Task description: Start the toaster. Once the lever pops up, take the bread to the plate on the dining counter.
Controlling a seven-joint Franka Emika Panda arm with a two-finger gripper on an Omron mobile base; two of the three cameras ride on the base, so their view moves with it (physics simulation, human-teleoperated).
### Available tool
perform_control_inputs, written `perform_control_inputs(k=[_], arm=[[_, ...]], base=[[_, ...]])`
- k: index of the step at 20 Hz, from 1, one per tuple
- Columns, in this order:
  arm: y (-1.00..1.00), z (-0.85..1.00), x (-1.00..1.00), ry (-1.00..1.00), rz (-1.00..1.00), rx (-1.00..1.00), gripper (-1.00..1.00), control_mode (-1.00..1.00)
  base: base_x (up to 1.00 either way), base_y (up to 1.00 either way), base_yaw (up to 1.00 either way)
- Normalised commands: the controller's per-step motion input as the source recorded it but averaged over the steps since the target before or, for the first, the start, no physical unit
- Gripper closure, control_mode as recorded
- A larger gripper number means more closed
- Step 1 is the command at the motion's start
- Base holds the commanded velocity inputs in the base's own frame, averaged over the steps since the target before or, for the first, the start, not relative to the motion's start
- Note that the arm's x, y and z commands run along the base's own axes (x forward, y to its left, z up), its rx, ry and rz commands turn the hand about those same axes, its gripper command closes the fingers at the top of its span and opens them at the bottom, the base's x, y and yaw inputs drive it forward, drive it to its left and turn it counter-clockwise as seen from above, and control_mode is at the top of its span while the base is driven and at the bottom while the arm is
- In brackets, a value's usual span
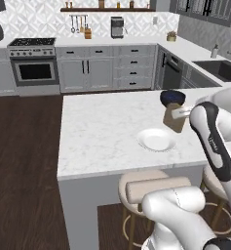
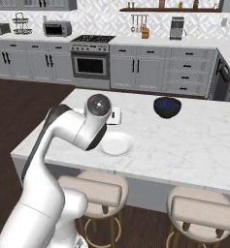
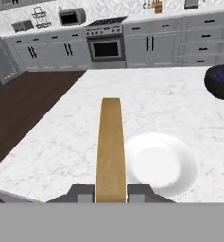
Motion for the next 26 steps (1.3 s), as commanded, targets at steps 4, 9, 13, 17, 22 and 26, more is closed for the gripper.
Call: perform_control_inputs(k=[4, 9, 13, 17, 22, 26], arm=[[-0.06, -0.66, 0.65, 0.22, 0.10, 0.16, 1.00, -1.00], [-0.15, -0.69, 0.59, 0.07, 0.03, 0.13, 1.00, -1.00], [-0.18, -0.61, 0.52, 0.00, 0.02, 0.06, 1.00, -1.00], [0.00, -0.66, 0.35, 0.01, 0.02, 0.00, 1.00, -1.00], [0.00, -0.22, 0.39, 0.05, 0.00, 0.00, 1.00, -1.00], [0.00, 0.00, 0.52, 0.09, 0.00, 0.00, 1.00, -1.00]], base=[[0.00, 0.00, 0.00], [0.00, 0.00, 0.00], [0.00, 0.00, 0.00], [0.00, 0.00, 0.00], [0.00, 0.00, 0.00], [0.00, 0.00, 0.00]])
